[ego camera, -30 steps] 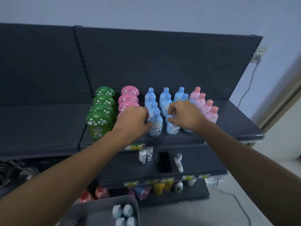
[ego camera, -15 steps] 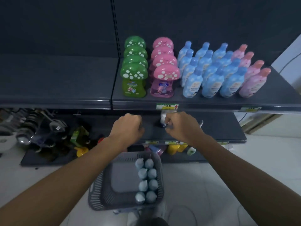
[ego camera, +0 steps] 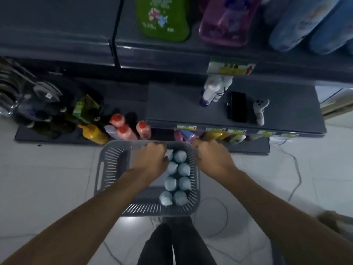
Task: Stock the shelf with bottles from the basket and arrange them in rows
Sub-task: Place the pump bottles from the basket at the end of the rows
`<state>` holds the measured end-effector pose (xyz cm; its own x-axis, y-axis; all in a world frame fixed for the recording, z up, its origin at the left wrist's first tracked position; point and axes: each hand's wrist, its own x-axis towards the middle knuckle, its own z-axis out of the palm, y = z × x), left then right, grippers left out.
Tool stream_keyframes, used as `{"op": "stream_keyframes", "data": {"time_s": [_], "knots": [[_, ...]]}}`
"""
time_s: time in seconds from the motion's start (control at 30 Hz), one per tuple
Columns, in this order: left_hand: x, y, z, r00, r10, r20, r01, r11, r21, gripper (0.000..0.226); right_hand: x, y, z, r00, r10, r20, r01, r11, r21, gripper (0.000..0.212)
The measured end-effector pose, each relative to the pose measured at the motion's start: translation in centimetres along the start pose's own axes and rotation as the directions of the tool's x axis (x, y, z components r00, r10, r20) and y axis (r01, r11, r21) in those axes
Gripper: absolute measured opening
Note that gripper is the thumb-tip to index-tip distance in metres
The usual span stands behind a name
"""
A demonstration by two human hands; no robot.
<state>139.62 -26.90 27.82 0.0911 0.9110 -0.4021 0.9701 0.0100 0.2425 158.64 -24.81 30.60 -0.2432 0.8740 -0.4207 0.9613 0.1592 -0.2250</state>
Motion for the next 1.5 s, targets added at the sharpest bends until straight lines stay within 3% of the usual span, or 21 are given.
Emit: {"op": "stream_keyframes", "data": {"time_s": [0.17, 0.3, 0.53, 0.83, 1.5], "knots": [[2.7, -0.8, 5.7, 0.999, -0.018, -0.030, 0.017, 0.999, -0.035, 0.034, 2.3, 0.0, 6.0, 1.000, -0.026, 0.007, 0.026, 1.000, 0.016, 0.033], [4.5, -1.3, 8.7, 0.998, -0.014, -0.069, 0.012, 0.999, -0.030, 0.037, 4.3, -0.2, 10.0, 1.000, -0.003, 0.016, 0.003, 1.000, 0.019, 0.029], [5.9, -1.6, 11.3, 0.999, -0.006, -0.045, 0.009, 0.999, 0.049, 0.029, 6.8, -0.1, 14.0, 1.000, -0.027, 0.001, 0.026, 0.989, -0.145, 0.032], [6.4, -1.7, 12.0, 0.997, -0.040, -0.060, 0.042, 0.999, 0.033, 0.024, 7.7, -0.5, 15.2, 1.000, 0.009, 0.022, -0.006, 0.990, -0.143, 0.031], [5.4, -1.6, 8.9, 0.994, -0.029, -0.104, 0.040, 0.994, 0.105, 0.026, 6.2, -2.1, 11.5, 0.987, 0.104, -0.122, -0.114, 0.991, -0.077, 0.026]]}}
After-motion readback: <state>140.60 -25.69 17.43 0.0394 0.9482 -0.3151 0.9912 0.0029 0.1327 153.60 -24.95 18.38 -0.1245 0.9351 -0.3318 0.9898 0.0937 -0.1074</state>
